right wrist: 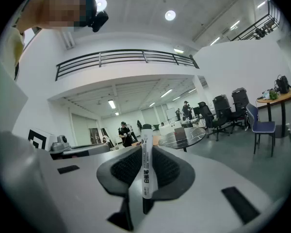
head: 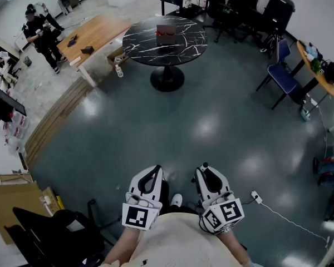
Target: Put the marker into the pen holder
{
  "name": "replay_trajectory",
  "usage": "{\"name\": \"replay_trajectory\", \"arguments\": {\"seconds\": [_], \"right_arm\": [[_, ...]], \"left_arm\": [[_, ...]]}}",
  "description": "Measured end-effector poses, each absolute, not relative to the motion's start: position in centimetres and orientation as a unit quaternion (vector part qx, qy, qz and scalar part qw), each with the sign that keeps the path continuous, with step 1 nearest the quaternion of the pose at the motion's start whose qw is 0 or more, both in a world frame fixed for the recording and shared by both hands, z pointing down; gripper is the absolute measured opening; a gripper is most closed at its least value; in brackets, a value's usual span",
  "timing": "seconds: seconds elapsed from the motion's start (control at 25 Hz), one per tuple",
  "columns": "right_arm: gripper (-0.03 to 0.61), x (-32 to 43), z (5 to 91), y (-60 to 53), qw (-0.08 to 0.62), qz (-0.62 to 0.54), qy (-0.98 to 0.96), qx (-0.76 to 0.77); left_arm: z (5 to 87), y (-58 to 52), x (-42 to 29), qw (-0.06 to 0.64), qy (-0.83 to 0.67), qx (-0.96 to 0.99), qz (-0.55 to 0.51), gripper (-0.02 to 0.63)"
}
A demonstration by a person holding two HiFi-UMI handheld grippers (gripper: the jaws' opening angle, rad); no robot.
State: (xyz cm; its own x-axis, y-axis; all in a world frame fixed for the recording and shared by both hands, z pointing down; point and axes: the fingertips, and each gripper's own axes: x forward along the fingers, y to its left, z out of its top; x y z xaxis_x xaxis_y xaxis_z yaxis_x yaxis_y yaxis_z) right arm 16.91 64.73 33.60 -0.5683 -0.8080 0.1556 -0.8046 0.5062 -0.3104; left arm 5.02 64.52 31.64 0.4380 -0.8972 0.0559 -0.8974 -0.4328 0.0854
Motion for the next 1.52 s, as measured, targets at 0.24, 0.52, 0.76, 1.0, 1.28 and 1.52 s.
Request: {"name": "replay_trajectory", "arguments": {"seconds": [0.24, 0.52, 0.76, 1.0, 1.28, 1.52], "right_arm": [[0.078, 15.0, 34.2, 59.0, -0.008, -0.185, 0.866, -0.465], [0.078, 10.7, 34.5, 50.1, -0.013, -0.189, 0.861, -0.471], [0.078, 7.6, 34.9, 44.5, -0.012, -0.199, 0.853, -0.482], [0.078, 5.8, 35.1, 41.8, -0.009, -0.214, 0.845, -0.490], [0.078, 6.0, 35.7, 38.9, -0.015, -0.219, 0.837, -0.501], [0.078, 4.7, 35.6, 33.3, -0.015, -0.208, 0.850, -0.484]], "left_arm": [[31.1, 58.2, 3.9, 0.040, -0.518, 0.855, -0.004, 0.009], [31.7, 49.6, -0.7, 0.043, -0.505, 0.862, -0.005, 0.009], [32.9, 44.4, -3.2, -0.019, -0.454, 0.886, 0.091, 0.009], [32.1, 40.4, -5.9, 0.053, -0.494, 0.868, -0.002, 0.011], [32.4, 37.6, -6.2, 0.068, -0.496, 0.865, -0.010, 0.011], [32.8, 33.1, -7.7, 0.077, -0.521, 0.850, -0.011, 0.011]]}}
